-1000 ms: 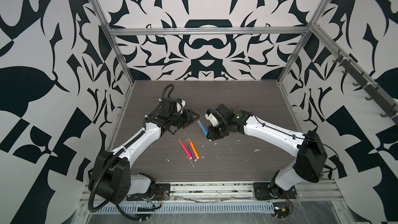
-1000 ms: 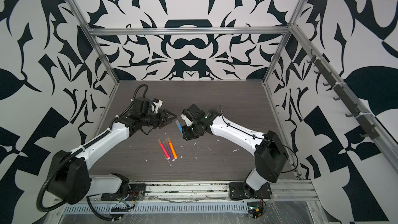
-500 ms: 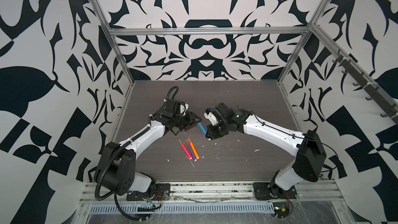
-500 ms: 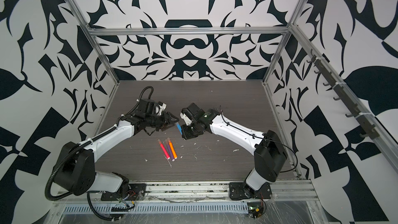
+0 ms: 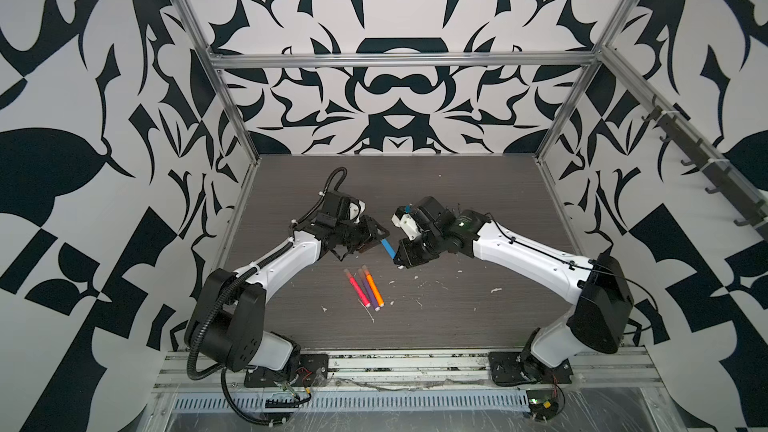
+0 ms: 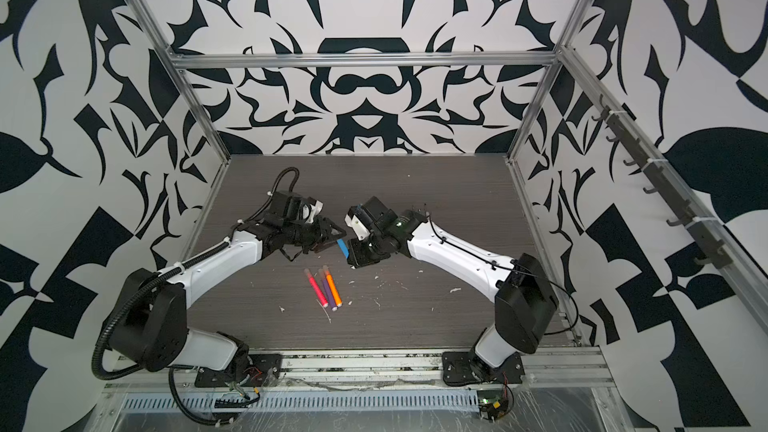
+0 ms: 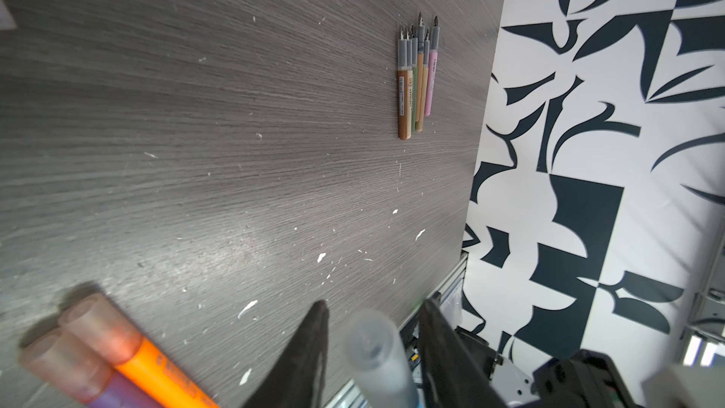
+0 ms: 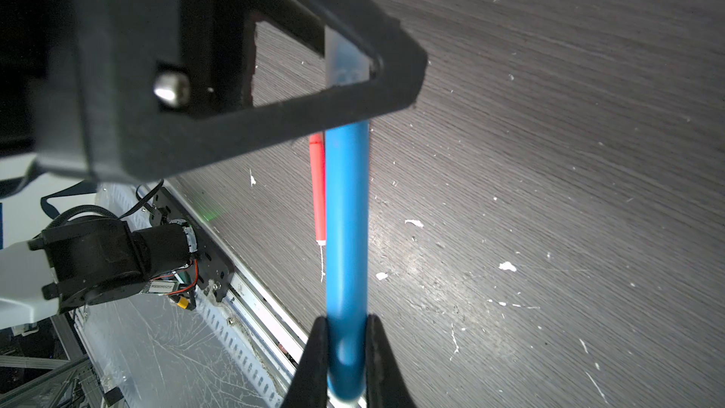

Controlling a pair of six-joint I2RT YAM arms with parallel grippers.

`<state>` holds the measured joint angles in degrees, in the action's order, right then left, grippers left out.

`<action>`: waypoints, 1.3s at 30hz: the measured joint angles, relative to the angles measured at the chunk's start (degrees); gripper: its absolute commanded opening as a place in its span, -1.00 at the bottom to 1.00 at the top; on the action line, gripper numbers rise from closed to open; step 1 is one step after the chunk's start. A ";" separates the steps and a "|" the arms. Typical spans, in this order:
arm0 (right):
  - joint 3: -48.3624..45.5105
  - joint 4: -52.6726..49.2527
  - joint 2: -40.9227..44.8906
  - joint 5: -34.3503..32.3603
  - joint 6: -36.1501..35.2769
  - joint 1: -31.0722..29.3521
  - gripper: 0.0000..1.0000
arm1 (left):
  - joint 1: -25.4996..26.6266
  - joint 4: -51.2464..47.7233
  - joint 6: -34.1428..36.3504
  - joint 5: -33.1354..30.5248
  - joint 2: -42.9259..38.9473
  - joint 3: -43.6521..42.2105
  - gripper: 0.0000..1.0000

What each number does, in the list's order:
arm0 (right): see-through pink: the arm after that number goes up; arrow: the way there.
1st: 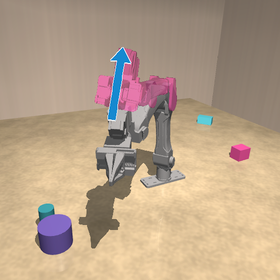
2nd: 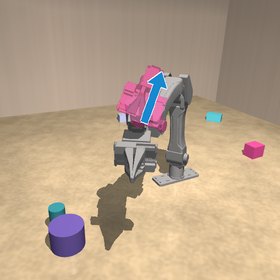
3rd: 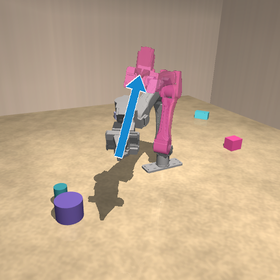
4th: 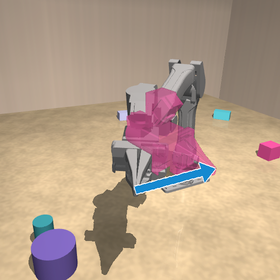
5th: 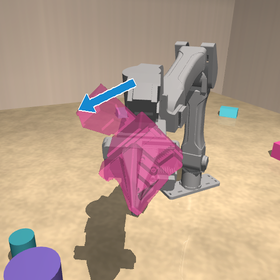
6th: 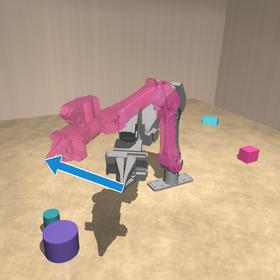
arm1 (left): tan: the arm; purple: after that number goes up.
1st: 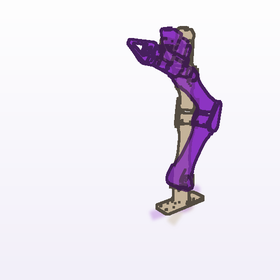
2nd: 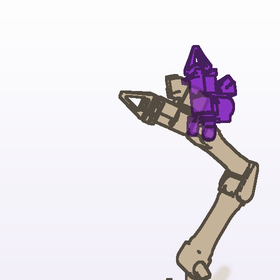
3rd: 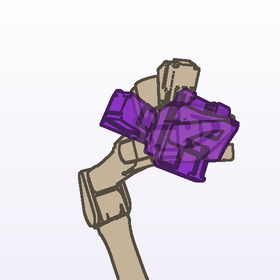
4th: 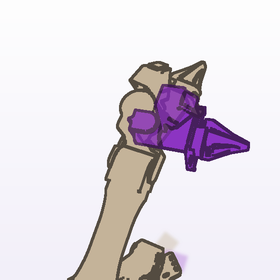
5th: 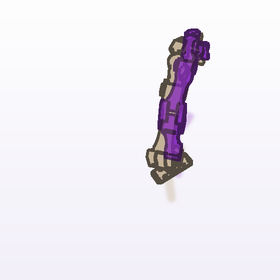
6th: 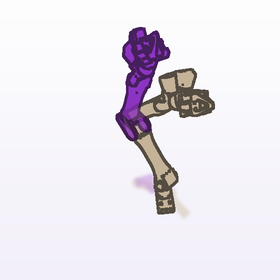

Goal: Open the pen caps
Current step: 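Pull the clear cap off with the left gripper while the right holds the marker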

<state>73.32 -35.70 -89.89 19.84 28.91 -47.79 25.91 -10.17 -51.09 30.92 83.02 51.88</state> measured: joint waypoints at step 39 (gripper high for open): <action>-7.52 22.40 -2.80 -2.16 9.60 -2.60 -1.00 | -10.67 -14.58 12.22 2.82 11.43 23.65 -1.00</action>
<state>65.80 -13.30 -92.68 17.67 38.50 -50.39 15.25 -24.75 -38.87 33.74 94.45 75.53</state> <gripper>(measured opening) 0.170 0.182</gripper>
